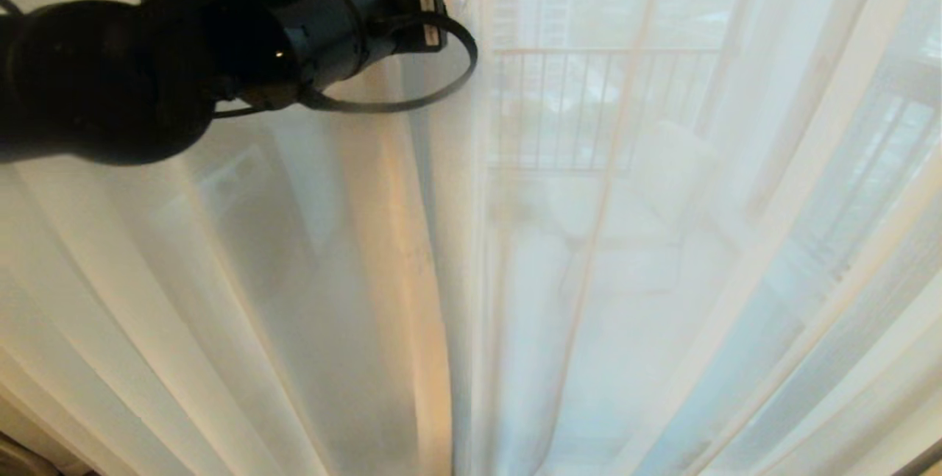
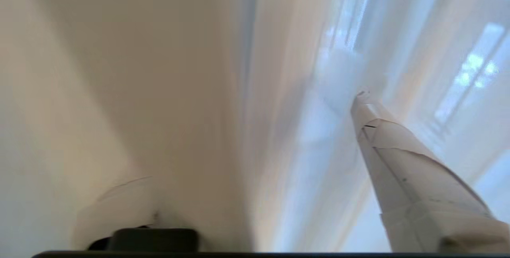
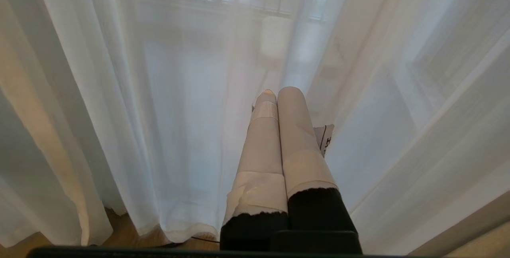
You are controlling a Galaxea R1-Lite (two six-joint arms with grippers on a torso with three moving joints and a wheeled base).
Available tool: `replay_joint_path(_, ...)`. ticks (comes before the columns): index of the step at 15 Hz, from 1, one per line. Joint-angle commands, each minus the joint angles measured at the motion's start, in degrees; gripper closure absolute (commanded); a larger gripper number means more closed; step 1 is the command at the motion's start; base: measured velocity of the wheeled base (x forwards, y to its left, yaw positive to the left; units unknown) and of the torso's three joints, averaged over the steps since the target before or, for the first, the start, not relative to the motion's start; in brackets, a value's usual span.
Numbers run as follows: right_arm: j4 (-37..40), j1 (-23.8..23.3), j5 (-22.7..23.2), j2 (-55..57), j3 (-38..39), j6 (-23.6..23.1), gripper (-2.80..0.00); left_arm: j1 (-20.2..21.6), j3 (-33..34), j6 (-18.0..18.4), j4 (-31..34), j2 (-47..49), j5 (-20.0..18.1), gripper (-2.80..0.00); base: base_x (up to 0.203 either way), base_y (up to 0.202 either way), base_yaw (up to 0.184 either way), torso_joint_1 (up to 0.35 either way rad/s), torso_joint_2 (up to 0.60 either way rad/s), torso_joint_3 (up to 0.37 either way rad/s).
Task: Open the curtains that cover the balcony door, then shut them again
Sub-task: Close the inner curtains on both sides
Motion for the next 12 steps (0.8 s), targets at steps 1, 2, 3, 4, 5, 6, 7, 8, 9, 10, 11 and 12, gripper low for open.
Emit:
replay_joint_path(1, 0.02, 0.0, 0.03, 0.07, 0.0, -0.06, 0.0, -1.21, 9.42, -0.04, 0.04, -10.36, 0.15, -2.8, 0.0, 0.0, 0.0, 0.0, 0.0, 0.0)
replay_joint_path(2, 0.02, 0.0, 0.03, 0.07, 0.0, -0.06, 0.0, -1.51, 13.33, -0.05, 0.33, -13.67, 0.15, -2.8, 0.0, 0.0, 0.0, 0.0, 0.0, 0.0)
replay_joint_path(3, -0.06, 0.0, 0.03, 0.07, 0.0, -0.06, 0.0, -1.66, 16.65, -0.07, 0.95, -16.97, 0.17, -2.8, 0.0, 0.0, 0.0, 0.0, 0.0, 0.0)
replay_joint_path(4, 0.02, 0.0, 0.03, 0.07, 0.0, -0.06, 0.0, -1.66, 20.08, -0.1, 1.94, -20.63, 0.32, -2.8, 0.0, 0.0, 0.0, 0.0, 0.0, 0.0)
replay_joint_path(5, 0.01, 0.09, 0.03, 0.07, 0.0, -0.06, 0.0, -1.37, 23.09, -0.11, 3.11, -24.22, 0.72, -2.8, 0.0, 0.0, 0.0, 0.0, 0.0, 0.0)
replay_joint_path(6, 0.02, 0.0, 0.03, 0.07, 0.0, -0.06, 0.0, -0.52, 25.6, -0.11, 4.51, -27.53, 1.09, -2.8, 0.0, 0.0, 0.0, 0.0, 0.0, 0.0)
replay_joint_path(7, 0.02, 0.0, 0.03, 0.07, 0.0, -0.06, 0.0, 1.63, 27.94, -0.09, 6.33, -30.86, 1.22, -2.8, 0.0, 0.0, 0.0, 0.0, 0.0, 0.0)
replay_joint_path(8, 0.02, 0.0, 0.03, 0.07, 0.0, -0.06, 0.0, 4.89, 29.83, -0.11, 8.46, -34.04, 1.07, -2.8, 0.0, 0.0, 0.0, 0.0, 0.0, 0.0)
replay_joint_path(9, 0.02, 0.0, 0.03, 0.07, 0.0, -0.06, 0.0, 8.2, 31.37, -0.12, 10.27, -36.57, 0.59, -2.8, 0.0, 0.0, 0.0, 0.0, 0.0, 0.0)
replay_joint_path(10, 0.02, 0.0, 0.03, 0.07, 0.0, -0.06, 0.0, 11.78, 32.93, -0.13, 11.56, -38.59, -0.71, -2.8, 0.0, 0.0, 0.0, 0.0, 0.0, 0.0)
replay_joint_path(11, -0.02, 0.0, 0.03, 0.07, 0.0, -0.06, 0.0, 15.76, 34.52, -0.13, 12.33, -40.65, -3.03, -2.8, 0.0, 0.0, 0.0, 0.0, 0.0, 0.0)
replay_joint_path(12, 0.02, 0.0, 0.03, 0.07, 0.0, -0.06, 0.0, 19.54, 36.28, -0.09, 12.77, -42.68, -5.83, -2.8, 0.0, 0.0, 0.0, 0.0, 0.0, 0.0)
